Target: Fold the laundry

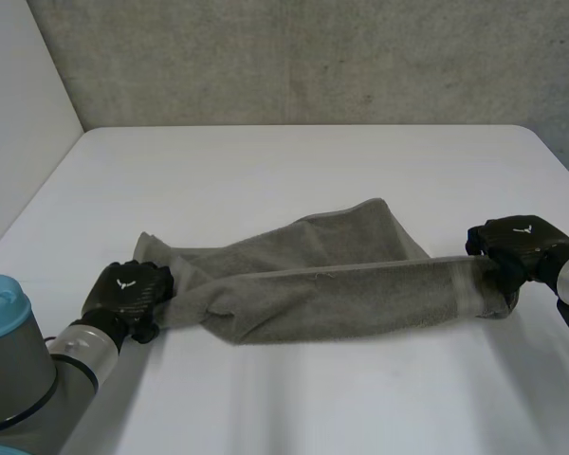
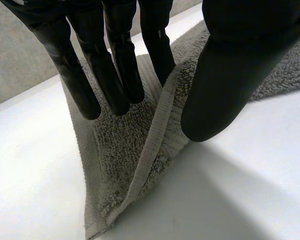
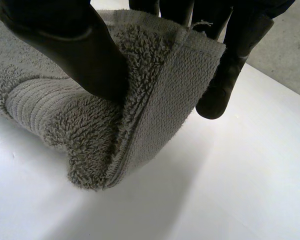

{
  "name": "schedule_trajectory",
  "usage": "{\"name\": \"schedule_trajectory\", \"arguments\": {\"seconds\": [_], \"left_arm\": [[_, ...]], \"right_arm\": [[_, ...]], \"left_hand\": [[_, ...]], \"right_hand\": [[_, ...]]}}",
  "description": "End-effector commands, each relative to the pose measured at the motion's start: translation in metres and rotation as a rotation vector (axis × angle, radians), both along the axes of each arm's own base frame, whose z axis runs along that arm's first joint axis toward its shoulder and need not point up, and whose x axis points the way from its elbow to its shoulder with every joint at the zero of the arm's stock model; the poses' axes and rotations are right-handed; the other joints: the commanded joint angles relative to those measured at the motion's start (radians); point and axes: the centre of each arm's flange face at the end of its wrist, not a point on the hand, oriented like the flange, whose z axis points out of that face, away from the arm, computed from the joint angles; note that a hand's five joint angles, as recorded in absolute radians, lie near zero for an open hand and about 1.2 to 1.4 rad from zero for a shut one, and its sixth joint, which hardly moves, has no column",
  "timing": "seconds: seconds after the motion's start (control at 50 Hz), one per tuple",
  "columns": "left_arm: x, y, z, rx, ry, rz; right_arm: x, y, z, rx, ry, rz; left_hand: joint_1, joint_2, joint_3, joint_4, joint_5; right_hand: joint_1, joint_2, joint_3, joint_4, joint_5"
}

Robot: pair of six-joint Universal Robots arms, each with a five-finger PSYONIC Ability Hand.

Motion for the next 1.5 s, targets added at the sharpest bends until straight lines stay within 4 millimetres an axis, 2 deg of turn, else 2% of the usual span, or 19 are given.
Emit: {"name": "schedule_trajectory", "arguments": {"seconds": [0.02,0.12,0.16,0.32,0.34,0.42,0.44,0.5,0.6,0.7,0.8,0.94,1.1,1.18,1.28,1.36,1.42,1.46,1.5], "left_arm": [[-0.001,0.002,-0.001,0.005,-0.002,-0.006],[-0.002,0.0,-0.002,0.006,-0.002,-0.006],[-0.002,-0.001,-0.003,0.009,-0.003,-0.006],[-0.002,-0.006,0.02,-0.044,0.003,-0.005],[-0.002,-0.006,0.02,-0.044,0.003,-0.005],[-0.002,-0.003,0.085,-0.193,0.052,-0.002],[-0.002,-0.001,0.108,-0.248,0.07,-0.005],[-0.001,0.001,0.13,-0.3,0.086,-0.004],[0.003,0.022,0.203,-0.428,0.124,-0.009],[0.007,0.035,0.242,-0.45,0.132,-0.007],[0.009,0.039,0.264,-0.467,0.136,-0.001],[0.011,0.021,0.261,-0.451,0.118,0.027],[-0.001,-0.031,0.177,-0.16,0.029,0.03],[-0.009,-0.058,0.122,0.001,-0.017,0.026],[-0.02,-0.086,0.096,0.041,-0.027,0.015],[-0.027,-0.109,0.101,-0.017,-0.009,0.015],[-0.038,-0.133,0.133,-0.166,0.047,0.011],[-0.044,-0.141,0.157,-0.259,0.078,0.006],[-0.054,-0.145,0.216,-0.463,0.161,-0.001]], "right_arm": [[0.0,0.0,-0.001,0.004,0.0,0.0],[0.0,0.0,-0.001,0.004,0.0,0.0],[0.0,0.0,-0.001,0.004,0.0,0.001],[0.004,-0.001,0.01,-0.022,-0.027,0.046],[0.006,-0.001,0.018,-0.04,-0.038,0.066],[0.008,0.012,0.078,-0.186,-0.051,0.101],[0.008,0.012,0.079,-0.186,-0.051,0.101],[0.009,0.023,0.119,-0.288,-0.052,0.116],[0.008,0.037,0.174,-0.4,-0.043,0.121],[-0.005,0.047,0.237,-0.491,-0.019,0.083],[-0.005,0.054,0.266,-0.545,-0.008,0.096],[-0.017,0.024,0.247,-0.45,0.027,0.09],[-0.02,-0.012,0.168,-0.181,0.16,0.166],[0.003,-0.018,0.119,-0.05,0.253,0.252],[0.034,-0.031,0.085,-0.076,0.337,0.276],[0.042,-0.053,0.078,-0.185,0.384,0.228],[0.05,-0.081,0.093,-0.373,0.406,0.147],[0.059,-0.093,0.117,-0.519,0.396,0.097],[0.07,-0.104,0.181,-0.824,0.309,-0.019]], "left_hand": [[0.141,0.141,0.141,0.141,0.139],[0.244,0.244,0.244,0.244,0.242],[0.515,0.515,0.515,0.515,0.513],[0.517,0.517,0.517,0.517,0.514],[0.517,0.517,0.517,0.517,0.514],[0.517,0.517,0.517,0.517,0.514],[0.517,0.517,0.517,0.517,0.514],[0.517,0.517,0.517,0.517,0.514],[0.517,0.517,0.517,0.517,0.514],[0.517,0.517,0.517,0.517,0.514],[0.517,0.517,0.517,0.517,0.514],[0.517,0.517,0.517,0.517,0.514],[0.517,0.517,0.517,0.517,0.514],[0.517,0.517,0.517,0.517,0.514],[0.517,0.517,0.517,0.517,0.514],[0.517,0.517,0.517,0.517,0.514],[0.517,0.517,0.517,0.517,0.514],[0.517,0.517,0.517,0.517,0.514],[0.517,0.517,0.517,0.517,0.514]], "right_hand": [[0.066,0.06,0.054,0.059,0.058],[0.066,0.06,0.054,0.059,0.058],[0.066,0.06,0.054,0.059,0.058],[0.066,0.06,0.054,0.059,0.058],[0.066,0.06,0.054,0.059,0.058],[0.066,0.06,0.054,0.059,0.058],[0.066,0.06,0.054,0.059,0.058],[0.066,0.06,0.054,0.059,0.058],[0.066,0.06,0.054,0.059,0.058],[0.066,0.06,0.054,0.059,0.058],[0.066,0.06,0.054,0.059,0.058],[0.066,0.06,0.054,0.059,0.058],[0.066,0.06,0.054,0.059,0.058],[0.066,0.06,0.054,0.059,0.058],[0.066,0.06,0.054,0.059,0.058],[0.066,0.06,0.054,0.059,0.058],[0.066,0.06,0.054,0.059,0.058],[0.066,0.06,0.054,0.059,0.058],[0.066,0.06,0.054,0.059,0.058]]}}
